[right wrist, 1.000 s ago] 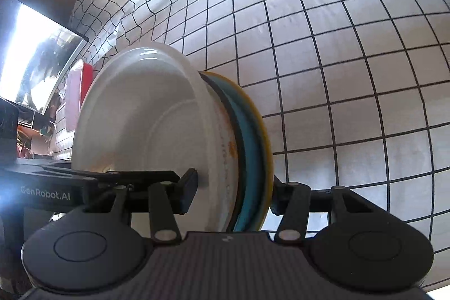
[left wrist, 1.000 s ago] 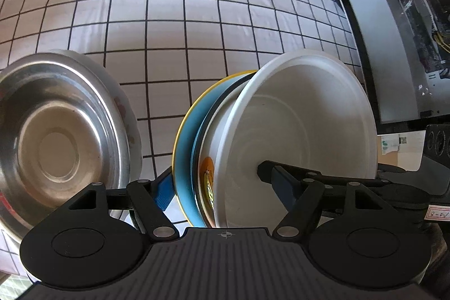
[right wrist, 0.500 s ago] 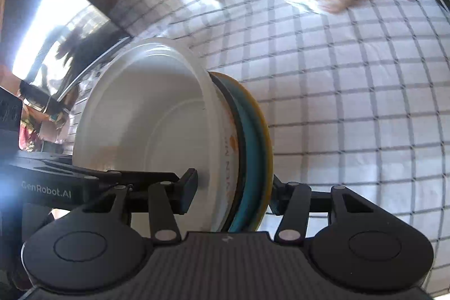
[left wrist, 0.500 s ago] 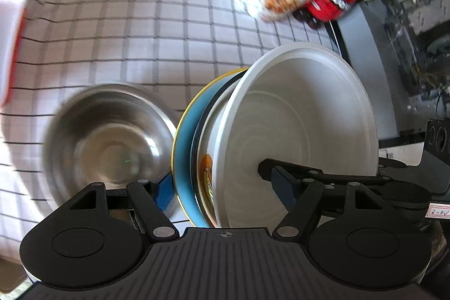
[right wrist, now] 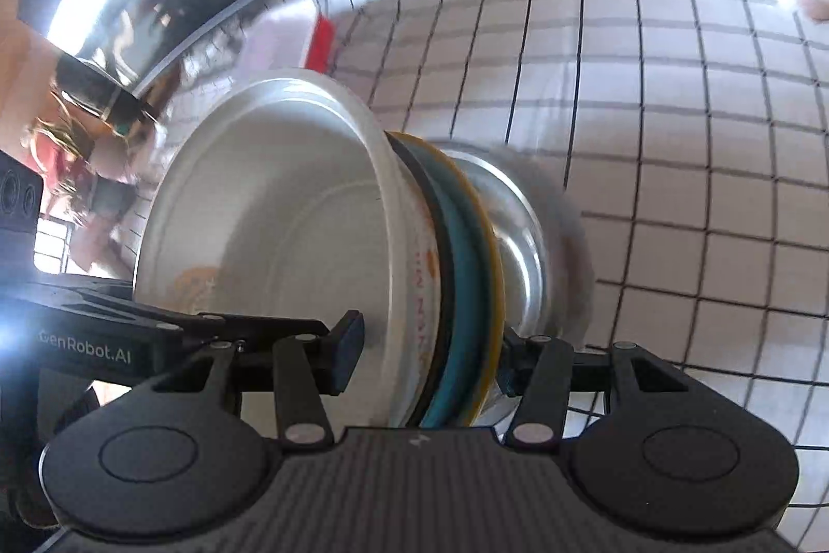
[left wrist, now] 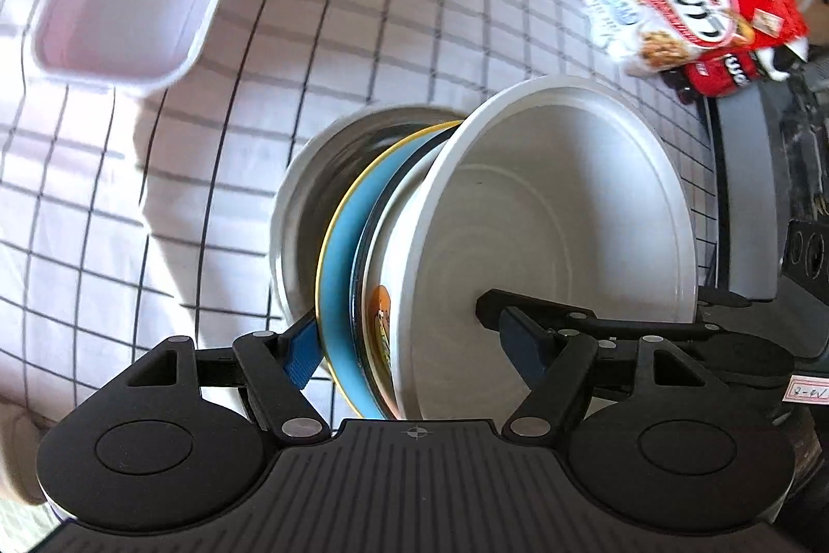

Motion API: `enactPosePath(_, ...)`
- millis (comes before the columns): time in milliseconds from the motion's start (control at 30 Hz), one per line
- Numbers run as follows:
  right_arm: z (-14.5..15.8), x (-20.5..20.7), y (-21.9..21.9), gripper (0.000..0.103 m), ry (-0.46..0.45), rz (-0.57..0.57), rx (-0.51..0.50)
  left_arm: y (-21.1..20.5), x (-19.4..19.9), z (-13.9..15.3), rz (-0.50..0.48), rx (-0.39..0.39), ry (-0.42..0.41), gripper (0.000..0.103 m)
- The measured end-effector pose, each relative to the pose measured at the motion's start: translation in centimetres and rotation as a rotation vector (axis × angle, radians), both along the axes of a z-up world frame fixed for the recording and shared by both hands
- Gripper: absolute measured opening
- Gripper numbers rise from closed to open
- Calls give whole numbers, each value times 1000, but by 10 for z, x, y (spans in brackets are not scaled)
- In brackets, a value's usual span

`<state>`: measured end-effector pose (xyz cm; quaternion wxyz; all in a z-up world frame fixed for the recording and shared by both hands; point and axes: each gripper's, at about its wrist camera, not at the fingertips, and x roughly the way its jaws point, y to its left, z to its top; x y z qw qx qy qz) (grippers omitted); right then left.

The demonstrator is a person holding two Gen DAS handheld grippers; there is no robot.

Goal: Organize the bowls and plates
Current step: 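Lower the stacked bowls into the steel bowl with both grippers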

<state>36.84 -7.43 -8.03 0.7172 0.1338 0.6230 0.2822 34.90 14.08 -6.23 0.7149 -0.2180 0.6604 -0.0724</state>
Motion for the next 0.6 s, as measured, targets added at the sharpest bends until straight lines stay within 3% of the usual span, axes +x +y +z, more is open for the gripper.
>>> enactPosePath(100, -13, 0, 8, 52, 37, 4, -28, 7, 0, -14, 9, -20, 15, 76)
enactPosePath(267, -24, -3, 9, 57, 79, 15, -28, 6, -3, -9, -24, 16, -26, 75)
enactPosePath(433, -29, 3, 12, 57, 82, 7, -56, 11, -4, -10, -19, 22, -30, 65)
enactPosePath(600, -24, 6, 15, 57, 55, 44, -99, 16, -6, -10, 1, 27, -26, 50)
